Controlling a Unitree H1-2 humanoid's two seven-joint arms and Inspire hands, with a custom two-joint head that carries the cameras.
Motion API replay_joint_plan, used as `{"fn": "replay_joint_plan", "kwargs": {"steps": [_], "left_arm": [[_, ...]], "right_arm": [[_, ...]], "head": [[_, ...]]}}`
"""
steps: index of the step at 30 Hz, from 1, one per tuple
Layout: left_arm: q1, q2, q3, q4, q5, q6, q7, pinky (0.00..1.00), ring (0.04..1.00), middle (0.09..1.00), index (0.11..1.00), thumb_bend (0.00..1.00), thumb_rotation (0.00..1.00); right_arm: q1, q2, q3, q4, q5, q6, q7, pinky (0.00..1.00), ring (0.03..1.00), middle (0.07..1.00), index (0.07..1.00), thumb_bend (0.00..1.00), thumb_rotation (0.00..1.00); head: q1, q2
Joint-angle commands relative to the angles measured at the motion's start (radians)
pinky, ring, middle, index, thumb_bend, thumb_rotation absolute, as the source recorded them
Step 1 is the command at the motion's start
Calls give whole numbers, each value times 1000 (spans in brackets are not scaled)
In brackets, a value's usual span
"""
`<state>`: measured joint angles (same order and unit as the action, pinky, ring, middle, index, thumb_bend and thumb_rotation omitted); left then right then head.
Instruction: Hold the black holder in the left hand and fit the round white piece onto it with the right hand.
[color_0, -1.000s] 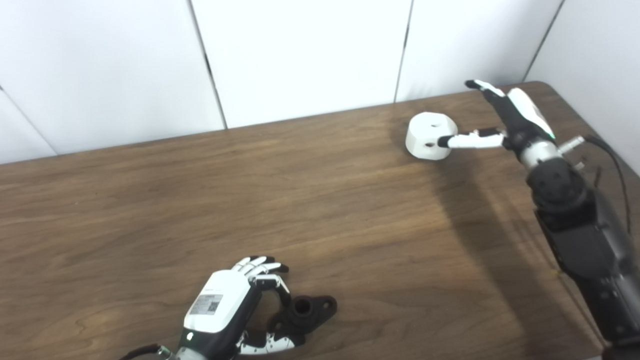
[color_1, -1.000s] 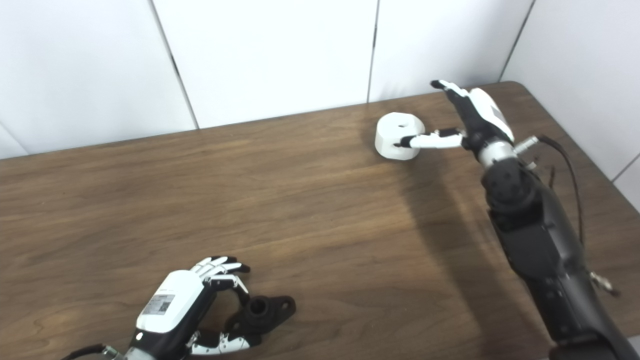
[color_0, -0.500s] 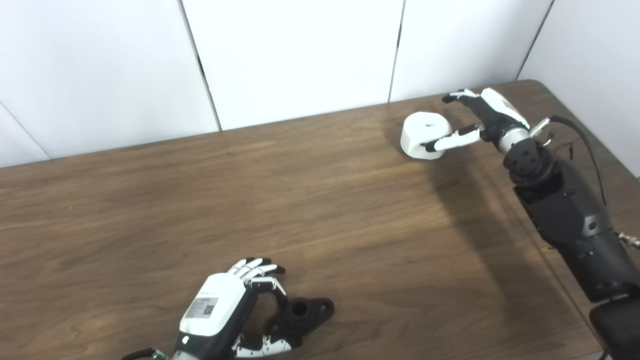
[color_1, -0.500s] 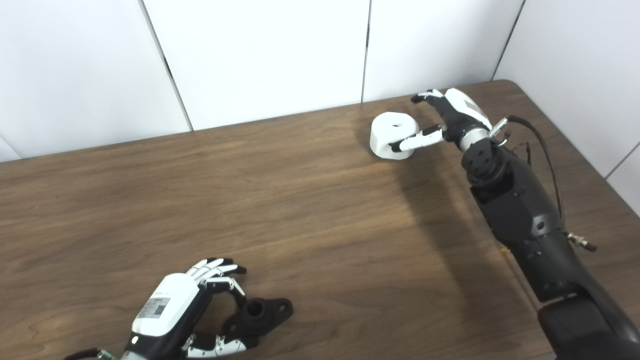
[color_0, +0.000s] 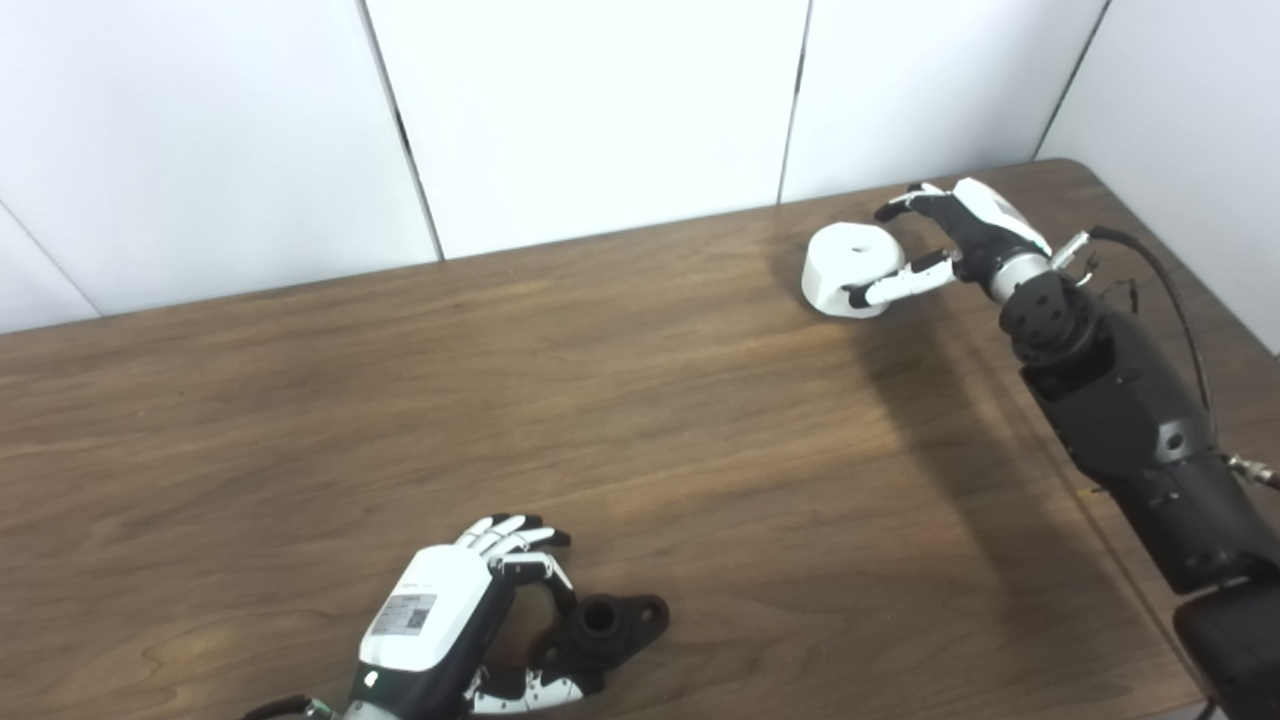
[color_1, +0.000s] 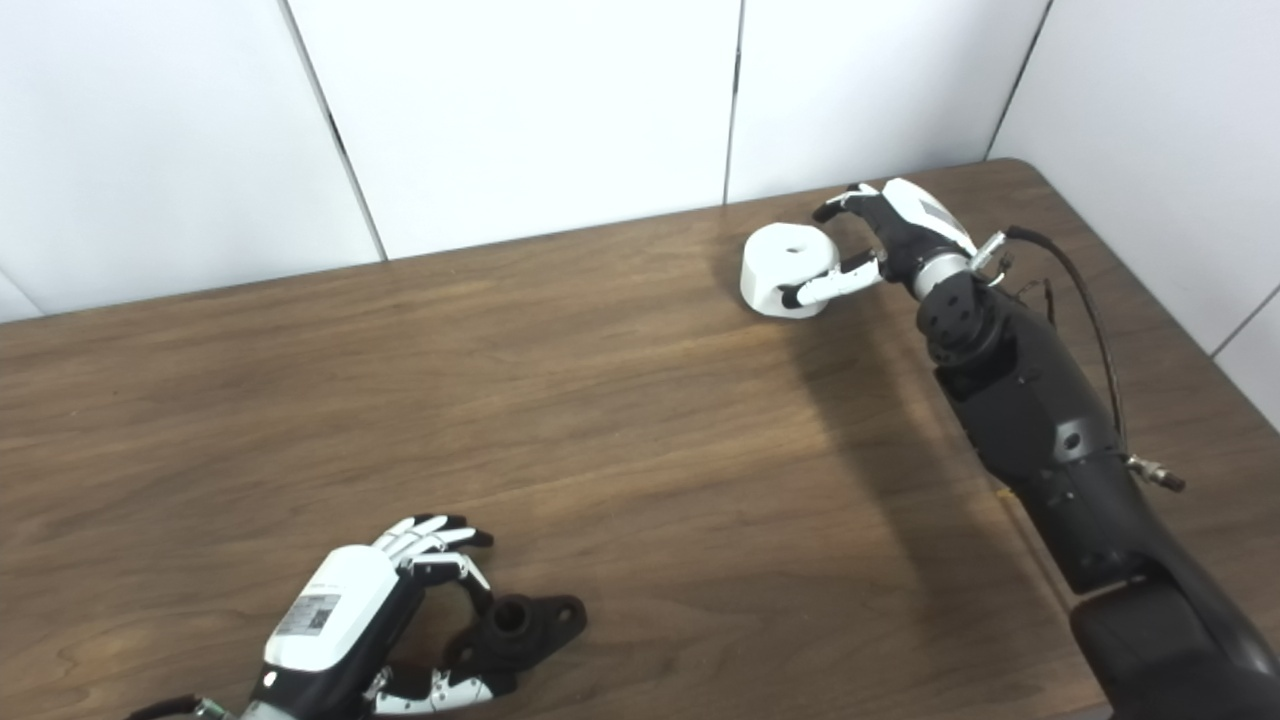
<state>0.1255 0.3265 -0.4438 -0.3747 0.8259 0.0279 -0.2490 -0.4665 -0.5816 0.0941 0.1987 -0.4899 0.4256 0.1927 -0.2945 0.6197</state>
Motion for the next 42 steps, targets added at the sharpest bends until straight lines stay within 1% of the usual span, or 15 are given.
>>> {"fn": "replay_joint_plan", "kwargs": {"steps": [1,4,10,19,27,28,29,30,35,37,42], "left_arm": [[68,41,-7,85,31,76,-102,898,889,820,489,518,52],[67,40,-11,82,42,79,-107,896,888,820,489,518,52],[66,36,-10,79,40,83,-109,898,891,822,490,518,52],[67,34,-12,68,46,88,-119,894,887,820,490,518,52],[69,30,-10,61,42,92,-121,896,887,819,489,518,52],[69,30,-10,62,42,90,-118,894,886,817,489,518,51],[69,30,-11,63,43,89,-117,892,884,816,489,518,51],[69,30,-12,62,44,90,-120,893,885,817,489,518,52],[68,29,-13,64,49,89,-120,893,885,818,489,518,52],[68,28,-13,67,49,86,-116,890,884,816,489,518,52],[67,22,-14,73,51,84,-111,889,883,815,489,518,52]], "right_arm": [[-45,-25,-15,-19,0,-36,-25,905,1000,955,746,906,303],[-41,-19,-22,-16,7,-57,-41,885,995,939,703,901,300],[-39,-13,-26,-8,16,-77,-60,895,985,917,644,867,256],[-36,-13,-27,-10,17,-78,-68,903,974,898,625,810,203],[-28,-8,-27,-11,17,-96,-89,887,952,873,604,790,171],[-26,-7,-28,-10,18,-104,-94,885,950,869,539,633,155],[-25,-7,-28,-8,18,-115,-101,886,949,866,516,580,149],[-24,-6,-28,-5,18,-126,-110,885,946,860,501,547,146],[-19,-8,-24,16,-2,-184,-160,864,911,818,487,523,136],[-18,-10,-21,21,-11,-195,-171,866,891,793,485,521,133],[-12,-16,-22,22,-15,-215,-178,863,883,782,485,521,132]], "head": [[0,1],[1,0],[2,0],[4,1],[6,1],[7,0],[7,0],[7,0],[10,0],[10,1],[19,3]]}}
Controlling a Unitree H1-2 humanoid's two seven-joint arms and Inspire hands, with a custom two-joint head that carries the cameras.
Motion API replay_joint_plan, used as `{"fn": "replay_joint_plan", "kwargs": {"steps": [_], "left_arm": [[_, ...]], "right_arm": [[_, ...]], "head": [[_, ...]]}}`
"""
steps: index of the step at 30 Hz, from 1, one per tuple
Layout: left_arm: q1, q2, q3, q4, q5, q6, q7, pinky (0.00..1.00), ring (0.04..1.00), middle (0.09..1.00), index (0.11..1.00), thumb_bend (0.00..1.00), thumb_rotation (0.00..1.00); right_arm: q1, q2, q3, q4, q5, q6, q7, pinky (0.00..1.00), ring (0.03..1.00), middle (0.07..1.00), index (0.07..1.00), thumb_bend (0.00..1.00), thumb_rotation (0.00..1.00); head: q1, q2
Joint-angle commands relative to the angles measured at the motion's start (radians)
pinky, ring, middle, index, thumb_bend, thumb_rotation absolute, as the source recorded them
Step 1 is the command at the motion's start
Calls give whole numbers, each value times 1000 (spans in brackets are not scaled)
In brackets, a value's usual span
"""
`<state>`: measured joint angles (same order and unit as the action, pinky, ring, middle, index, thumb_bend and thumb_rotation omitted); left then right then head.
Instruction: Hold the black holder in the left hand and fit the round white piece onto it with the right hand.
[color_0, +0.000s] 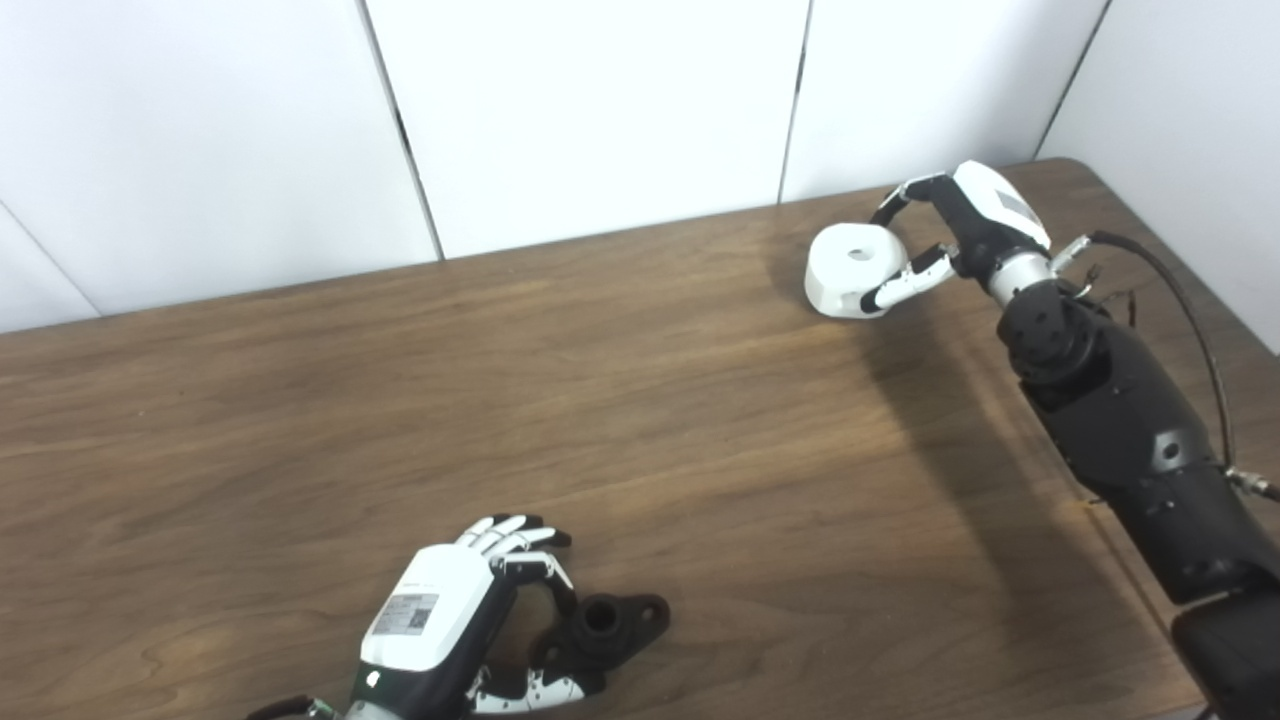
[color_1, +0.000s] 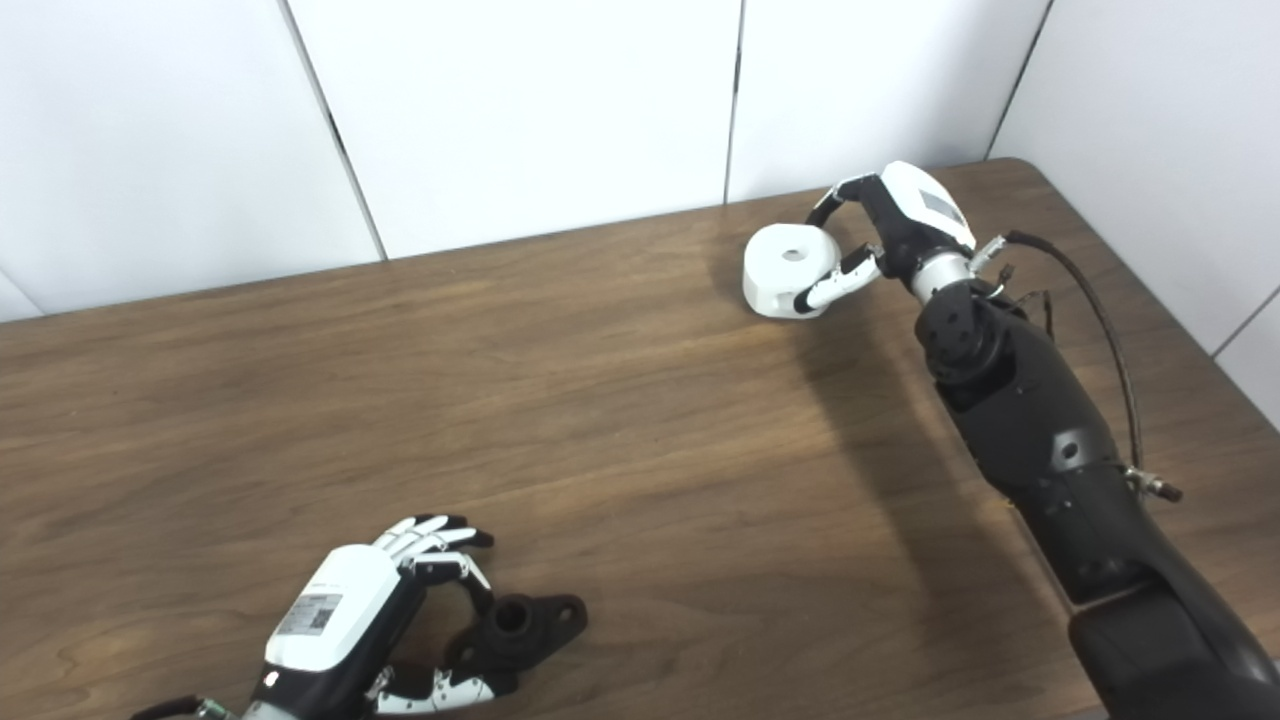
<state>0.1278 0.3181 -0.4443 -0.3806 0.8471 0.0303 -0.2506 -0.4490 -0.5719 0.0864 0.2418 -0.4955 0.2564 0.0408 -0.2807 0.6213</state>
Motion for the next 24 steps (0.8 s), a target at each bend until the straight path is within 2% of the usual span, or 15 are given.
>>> {"fn": "replay_joint_plan", "kwargs": {"steps": [1,3,6,11,18,24], "left_arm": [[64,29,-14,80,31,82,-109,889,882,814,489,518,52],[63,25,-16,79,37,85,-112,889,882,814,489,518,52],[59,18,-22,75,46,89,-122,888,881,815,489,518,52],[51,-4,-29,60,65,105,-141,875,876,815,489,518,51],[43,-34,-40,62,97,118,-150,860,867,808,489,519,51],[32,-56,-50,83,125,132,-159,873,875,816,489,519,53]], "right_arm": [[-27,-27,-15,-26,-9,-50,-27,861,881,781,485,521,132],[-21,-31,-17,-35,-9,-59,-26,845,874,777,485,522,132],[4,-40,-23,-107,-11,-40,-2,841,873,778,485,522,132],[63,-54,-45,-273,6,0,67,845,877,777,485,523,134],[140,-49,-80,-536,67,121,217,883,869,765,484,524,134],[193,-48,-69,-704,88,191,305,896,868,772,483,524,136]], "head": [[7,2],[18,6],[45,15],[99,30],[151,45],[191,62]]}}
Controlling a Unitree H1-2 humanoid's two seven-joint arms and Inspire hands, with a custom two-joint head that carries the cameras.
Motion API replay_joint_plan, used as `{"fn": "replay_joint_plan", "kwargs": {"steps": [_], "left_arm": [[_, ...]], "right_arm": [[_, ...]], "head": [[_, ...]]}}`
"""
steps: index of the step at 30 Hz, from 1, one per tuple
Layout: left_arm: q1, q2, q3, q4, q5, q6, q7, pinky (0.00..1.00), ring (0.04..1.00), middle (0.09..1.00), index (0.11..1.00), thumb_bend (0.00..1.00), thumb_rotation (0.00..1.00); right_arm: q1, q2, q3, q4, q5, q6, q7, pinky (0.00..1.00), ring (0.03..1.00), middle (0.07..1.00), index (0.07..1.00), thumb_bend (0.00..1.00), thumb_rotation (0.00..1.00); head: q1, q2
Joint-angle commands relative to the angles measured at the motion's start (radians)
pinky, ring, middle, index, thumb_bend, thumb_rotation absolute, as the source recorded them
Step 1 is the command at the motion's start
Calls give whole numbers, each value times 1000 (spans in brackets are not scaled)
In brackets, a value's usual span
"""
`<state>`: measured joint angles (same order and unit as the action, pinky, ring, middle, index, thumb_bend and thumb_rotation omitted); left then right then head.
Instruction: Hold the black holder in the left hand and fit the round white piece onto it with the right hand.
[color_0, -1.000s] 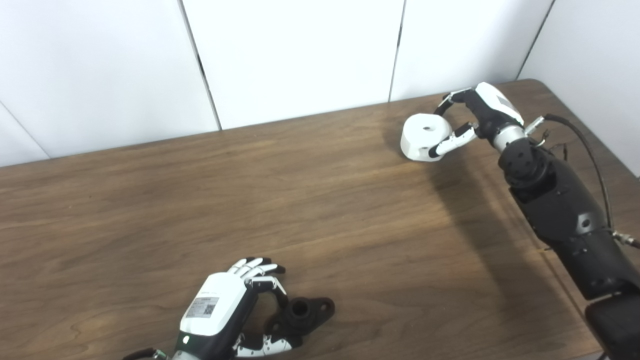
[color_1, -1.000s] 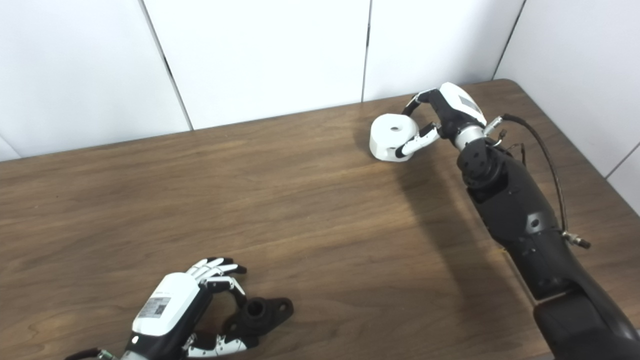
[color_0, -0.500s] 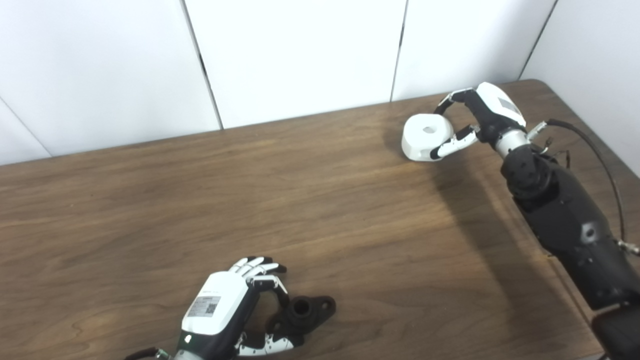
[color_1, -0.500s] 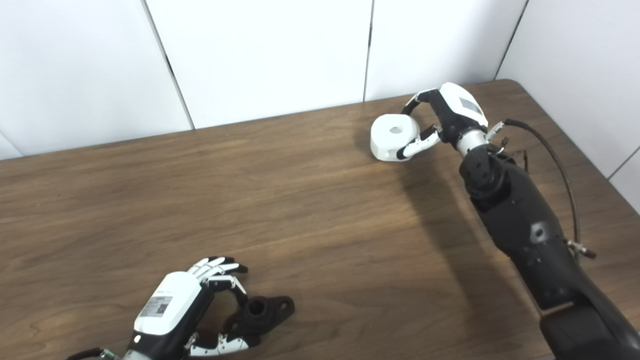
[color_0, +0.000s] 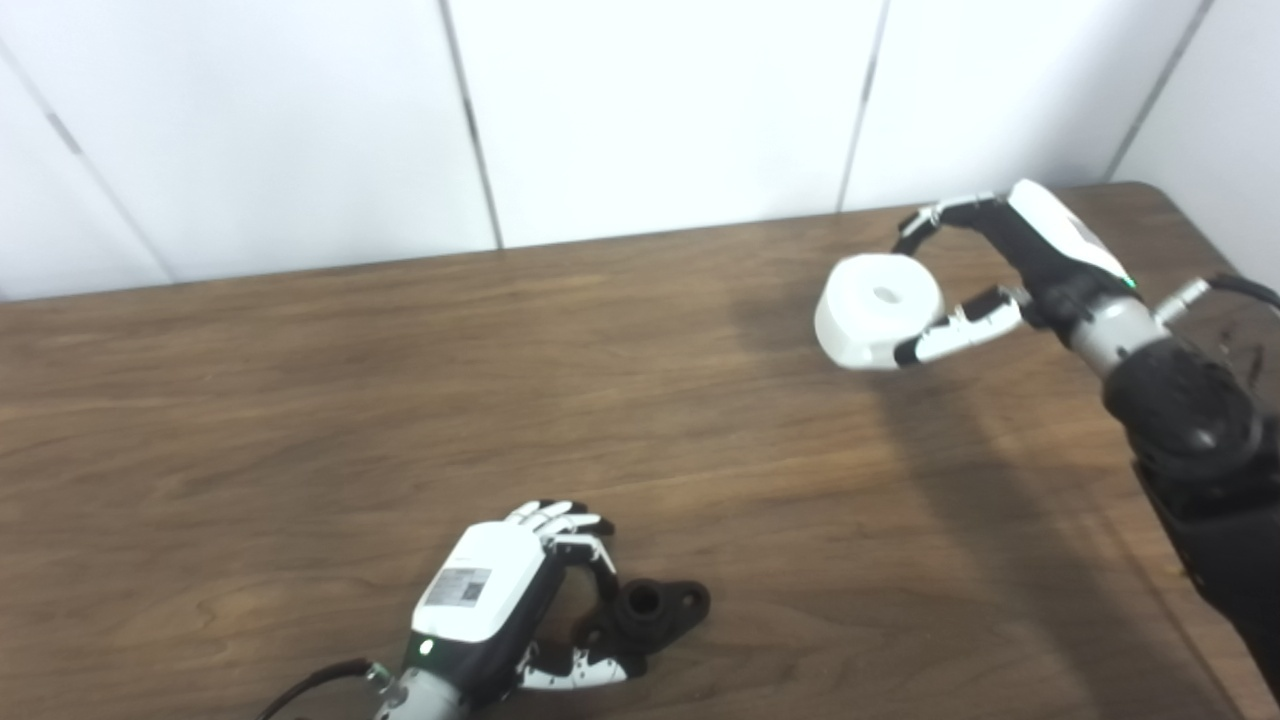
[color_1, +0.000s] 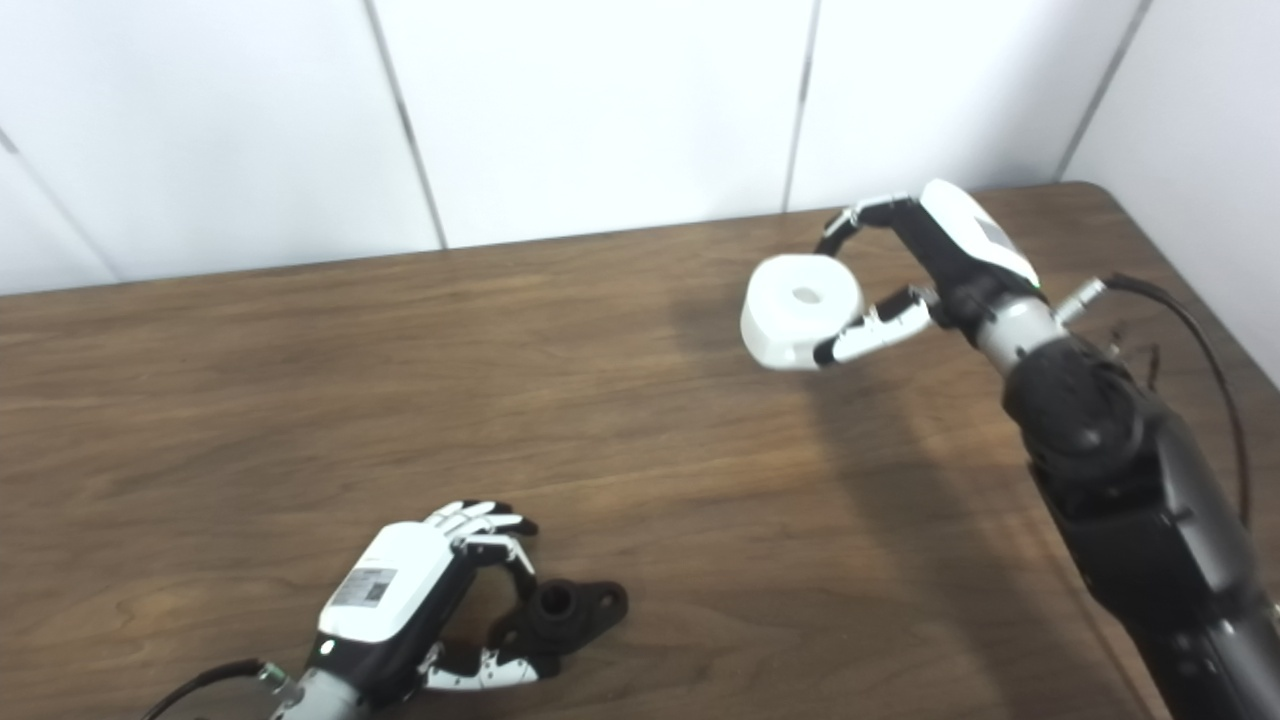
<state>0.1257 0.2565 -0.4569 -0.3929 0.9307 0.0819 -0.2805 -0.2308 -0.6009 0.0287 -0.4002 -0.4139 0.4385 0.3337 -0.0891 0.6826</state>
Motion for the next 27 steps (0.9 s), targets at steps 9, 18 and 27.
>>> {"fn": "replay_joint_plan", "kwargs": {"steps": [9,18,27], "left_arm": [[19,-8,-57,103,81,105,-151,882,887,818,489,518,56],[9,-17,-61,110,74,106,-140,874,881,813,489,518,54],[-2,-26,-70,127,92,107,-136,874,882,817,489,518,56]], "right_arm": [[60,42,-6,-244,-15,31,162,854,883,782,483,523,132],[113,116,0,-312,-34,31,225,829,880,782,483,522,131],[142,193,-7,-376,-42,31,287,837,911,793,483,524,134]], "head": [[11,12],[22,24],[29,29]]}}
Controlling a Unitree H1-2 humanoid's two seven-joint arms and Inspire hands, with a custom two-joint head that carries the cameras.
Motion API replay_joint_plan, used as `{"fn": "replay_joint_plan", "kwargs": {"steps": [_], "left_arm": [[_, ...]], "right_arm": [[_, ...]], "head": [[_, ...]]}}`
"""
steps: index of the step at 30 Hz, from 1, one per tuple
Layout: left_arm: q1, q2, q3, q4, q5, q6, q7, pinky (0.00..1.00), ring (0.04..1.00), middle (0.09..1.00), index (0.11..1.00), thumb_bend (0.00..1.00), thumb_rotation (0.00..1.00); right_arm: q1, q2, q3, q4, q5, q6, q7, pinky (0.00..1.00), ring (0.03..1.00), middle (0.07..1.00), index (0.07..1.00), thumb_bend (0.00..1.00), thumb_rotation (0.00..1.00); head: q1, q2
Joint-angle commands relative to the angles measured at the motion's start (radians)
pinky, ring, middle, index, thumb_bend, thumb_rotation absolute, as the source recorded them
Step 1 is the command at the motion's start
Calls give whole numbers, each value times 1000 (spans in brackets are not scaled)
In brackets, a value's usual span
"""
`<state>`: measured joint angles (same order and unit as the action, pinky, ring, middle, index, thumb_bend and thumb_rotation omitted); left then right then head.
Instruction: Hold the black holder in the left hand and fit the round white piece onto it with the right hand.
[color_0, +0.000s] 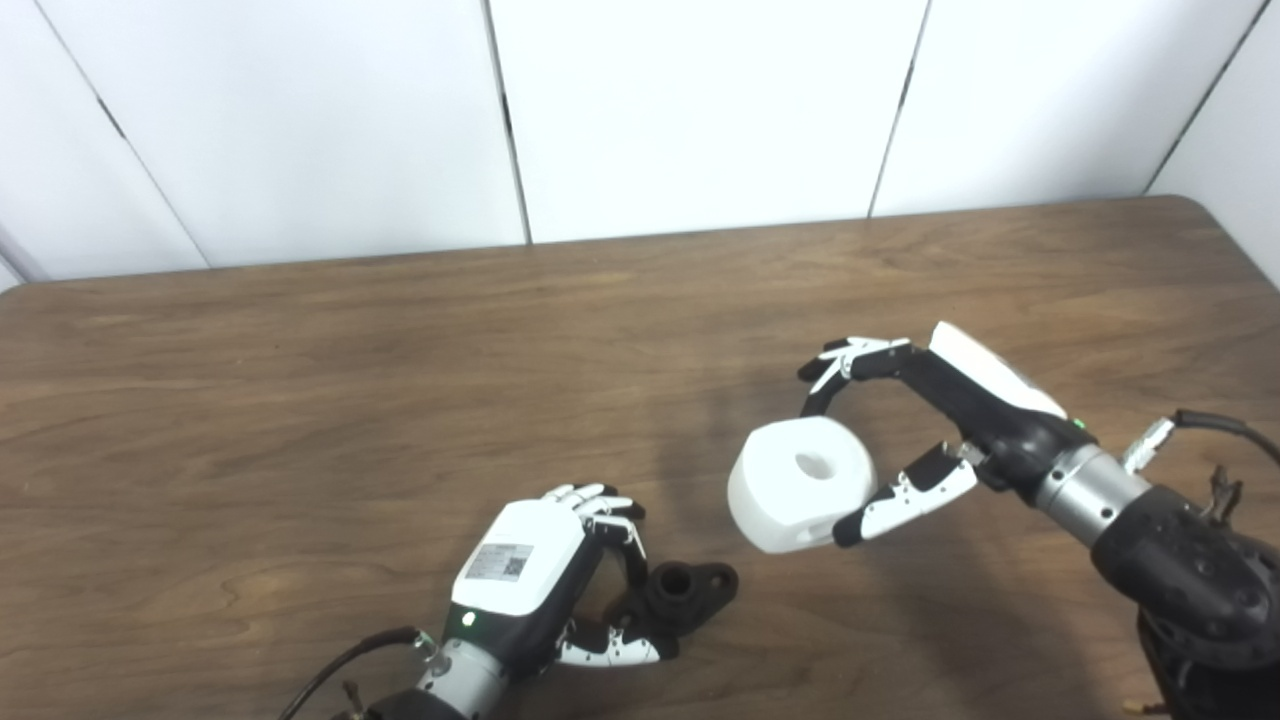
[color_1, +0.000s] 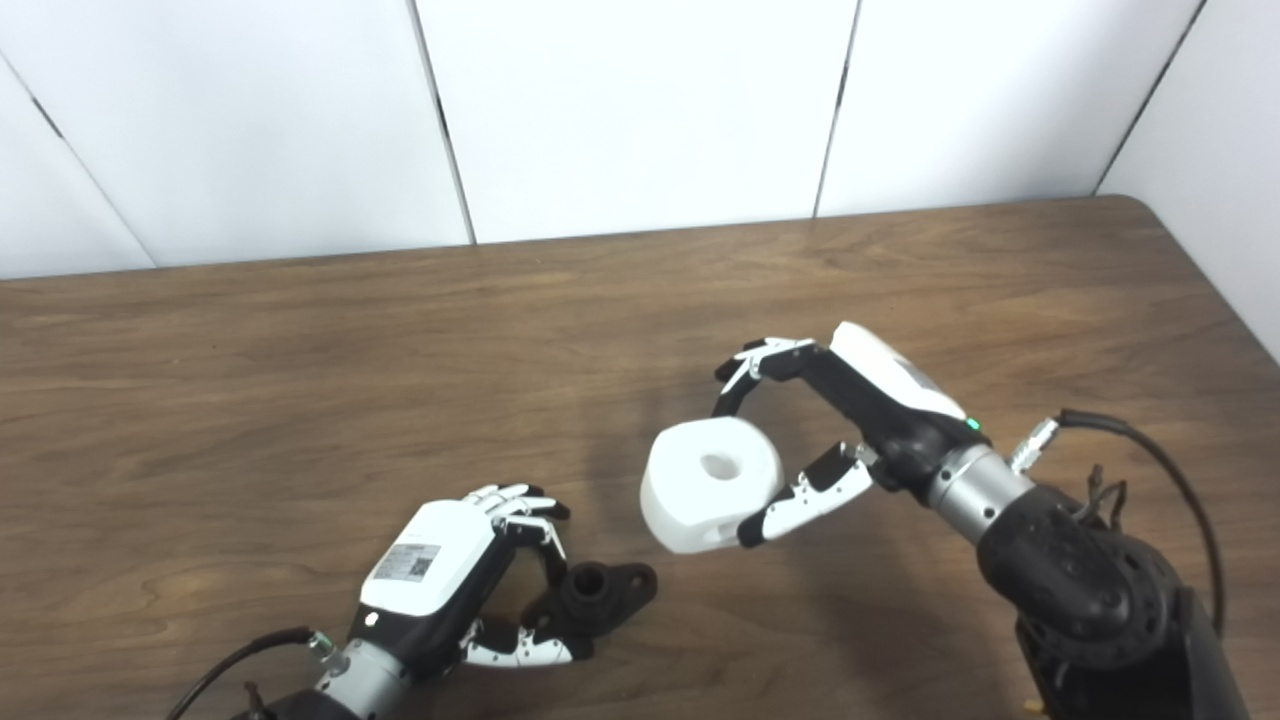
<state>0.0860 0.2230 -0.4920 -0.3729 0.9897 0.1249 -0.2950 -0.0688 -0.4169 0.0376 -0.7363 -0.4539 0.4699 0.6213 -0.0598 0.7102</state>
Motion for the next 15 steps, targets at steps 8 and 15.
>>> {"fn": "replay_joint_plan", "kwargs": {"steps": [8,15], "left_arm": [[32,0,-39,113,38,69,-124,878,887,818,489,518,56],[30,-2,-45,111,44,74,-126,877,886,816,489,518,57]], "right_arm": [[-25,84,-1,-74,-30,0,64,837,920,799,483,523,134],[-26,111,63,-73,-62,-2,67,850,918,800,483,523,134]], "head": [[5,2],[9,3]]}}
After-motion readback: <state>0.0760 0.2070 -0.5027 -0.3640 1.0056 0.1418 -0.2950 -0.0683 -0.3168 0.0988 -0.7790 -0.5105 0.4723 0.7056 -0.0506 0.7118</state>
